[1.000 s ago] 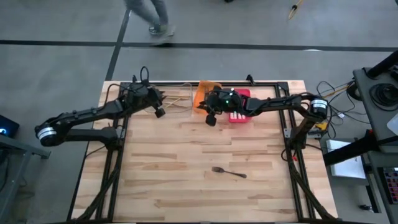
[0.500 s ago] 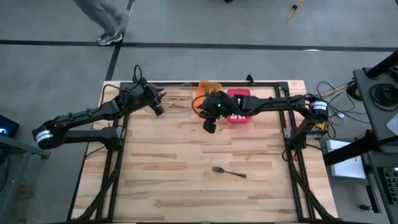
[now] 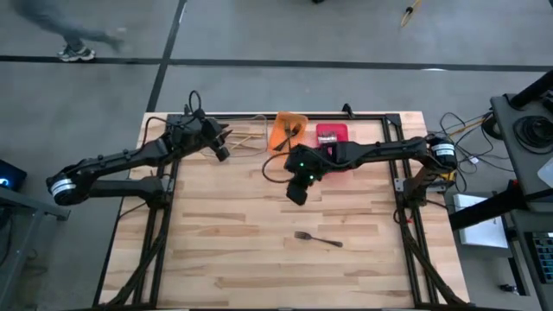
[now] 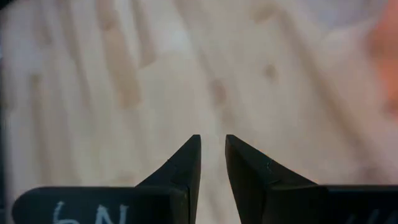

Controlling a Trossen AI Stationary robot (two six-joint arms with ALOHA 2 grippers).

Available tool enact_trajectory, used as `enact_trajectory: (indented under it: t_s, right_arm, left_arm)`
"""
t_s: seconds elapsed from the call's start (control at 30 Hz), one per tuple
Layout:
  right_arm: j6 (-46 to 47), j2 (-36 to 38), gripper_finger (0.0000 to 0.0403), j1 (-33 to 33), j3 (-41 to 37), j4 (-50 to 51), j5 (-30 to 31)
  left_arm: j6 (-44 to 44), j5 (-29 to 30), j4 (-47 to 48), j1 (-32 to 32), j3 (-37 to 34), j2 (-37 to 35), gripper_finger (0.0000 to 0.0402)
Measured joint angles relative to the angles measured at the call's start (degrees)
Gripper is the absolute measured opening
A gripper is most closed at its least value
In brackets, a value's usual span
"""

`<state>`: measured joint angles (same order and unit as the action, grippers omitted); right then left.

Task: Sort silverware by color (type)
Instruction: Put the black fork into the orange bin

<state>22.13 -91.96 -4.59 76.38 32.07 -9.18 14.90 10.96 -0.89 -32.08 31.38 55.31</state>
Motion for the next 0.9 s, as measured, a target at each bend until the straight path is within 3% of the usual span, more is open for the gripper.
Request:
enact_trajectory:
  t_s: [0.13,0.3,0.53,0.77,0.9]
  right_arm:
    - [4.2,0.0,0.0066,2.4,-0.1,1.8,-4.7]
    - [5.4,-0.3,0.0066,6.4,-0.1,4.6,-5.5]
    - [-3.3,-0.3,0.0066,12.6,-0.9,12.5,-5.6]
    - [-7.8,-0.3,0.0066,19.7,-2.7,12.7,7.6]
    - [-7.7,-0.3,0.0066,22.1,-3.6,12.5,9.3]
  left_arm:
    - [-2.5,0.0,-0.1,0.2,0.0,-0.1,0.0082]
    - [-6.0,-0.1,-0.1,2.1,0.0,-0.1,0.0082]
    - [-9.9,0.0,-0.3,8.3,0.0,-0.1,0.0082]
    - [-13.7,0.0,-3.0,16.8,0.0,-0.2,0.0082]
    - [-15.9,0.0,-5.6,22.1,0.0,-0.2,0.0082]
